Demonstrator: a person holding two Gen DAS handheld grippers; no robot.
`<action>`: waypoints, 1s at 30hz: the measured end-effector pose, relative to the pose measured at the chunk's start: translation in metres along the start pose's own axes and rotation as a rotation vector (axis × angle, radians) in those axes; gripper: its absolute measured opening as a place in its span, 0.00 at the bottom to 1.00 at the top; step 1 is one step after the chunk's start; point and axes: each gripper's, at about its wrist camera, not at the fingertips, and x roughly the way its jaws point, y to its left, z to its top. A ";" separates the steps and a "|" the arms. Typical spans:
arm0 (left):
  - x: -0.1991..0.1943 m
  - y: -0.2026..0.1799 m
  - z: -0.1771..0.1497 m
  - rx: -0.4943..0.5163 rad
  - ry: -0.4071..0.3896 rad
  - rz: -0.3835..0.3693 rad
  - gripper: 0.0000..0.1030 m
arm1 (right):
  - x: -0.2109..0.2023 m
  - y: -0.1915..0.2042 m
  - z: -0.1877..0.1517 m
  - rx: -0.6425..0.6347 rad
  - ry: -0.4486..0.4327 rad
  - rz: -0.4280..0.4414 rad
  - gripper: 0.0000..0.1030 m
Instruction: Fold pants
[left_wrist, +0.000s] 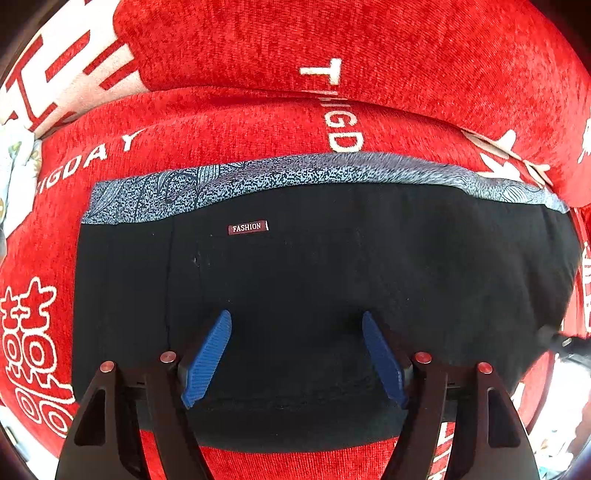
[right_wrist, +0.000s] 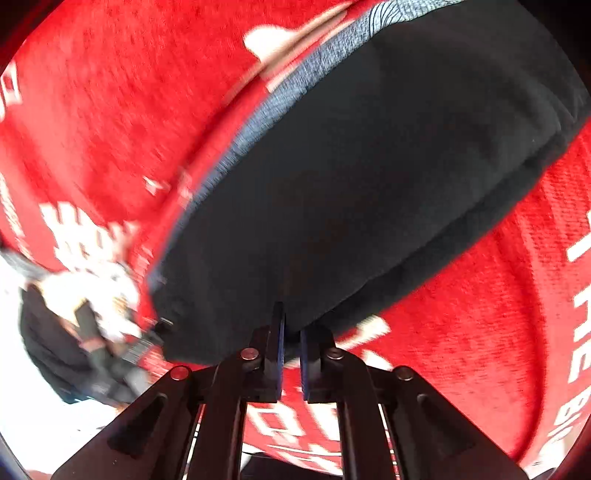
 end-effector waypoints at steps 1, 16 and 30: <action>-0.001 -0.002 0.000 0.011 0.002 0.011 0.72 | 0.008 -0.003 -0.003 -0.007 0.012 -0.036 0.07; -0.014 -0.128 -0.040 0.304 0.077 -0.133 0.72 | -0.037 -0.008 -0.038 0.012 -0.036 -0.104 0.16; -0.036 -0.182 -0.051 0.391 0.090 -0.009 0.72 | -0.078 -0.078 -0.026 0.082 -0.065 -0.003 0.30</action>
